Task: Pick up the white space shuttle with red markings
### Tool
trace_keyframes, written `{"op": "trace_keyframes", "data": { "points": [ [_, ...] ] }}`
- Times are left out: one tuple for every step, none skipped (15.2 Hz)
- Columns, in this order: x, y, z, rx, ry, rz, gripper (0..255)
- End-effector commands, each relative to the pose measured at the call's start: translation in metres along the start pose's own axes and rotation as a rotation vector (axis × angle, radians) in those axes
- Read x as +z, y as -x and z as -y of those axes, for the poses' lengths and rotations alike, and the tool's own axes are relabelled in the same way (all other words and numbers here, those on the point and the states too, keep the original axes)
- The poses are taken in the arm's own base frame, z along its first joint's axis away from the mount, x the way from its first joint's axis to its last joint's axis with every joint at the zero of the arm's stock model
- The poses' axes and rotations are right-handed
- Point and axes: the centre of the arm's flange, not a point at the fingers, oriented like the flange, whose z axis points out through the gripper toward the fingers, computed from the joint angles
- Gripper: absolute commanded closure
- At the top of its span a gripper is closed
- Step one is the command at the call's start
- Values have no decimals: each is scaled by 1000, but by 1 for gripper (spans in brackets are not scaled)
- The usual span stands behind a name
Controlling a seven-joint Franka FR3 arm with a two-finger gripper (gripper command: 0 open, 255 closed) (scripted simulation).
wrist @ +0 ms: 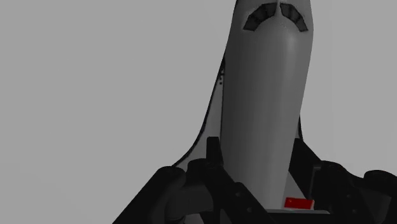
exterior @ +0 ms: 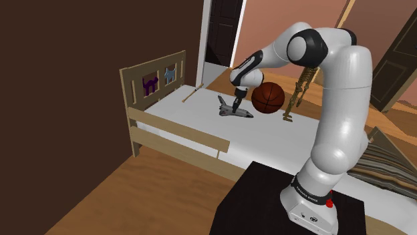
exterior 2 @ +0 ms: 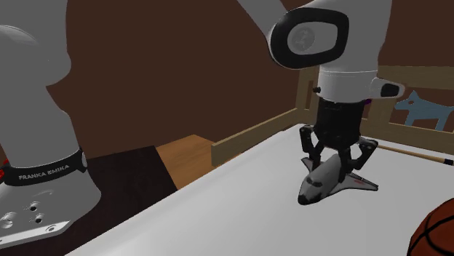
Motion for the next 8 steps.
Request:
{"op": "trace_keyframes", "data": {
  "points": [
    [-10,-1,1,0,0,0,255],
    [-15,-2,1,0,0,0,255],
    [-21,-2,1,0,0,0,255],
    [-26,-2,1,0,0,0,255],
    [-31,-2,1,0,0,0,255],
    [-36,-3,1,0,0,0,255],
    [-37,-3,1,0,0,0,255],
    [-37,-3,1,0,0,0,255]
  ]
}}
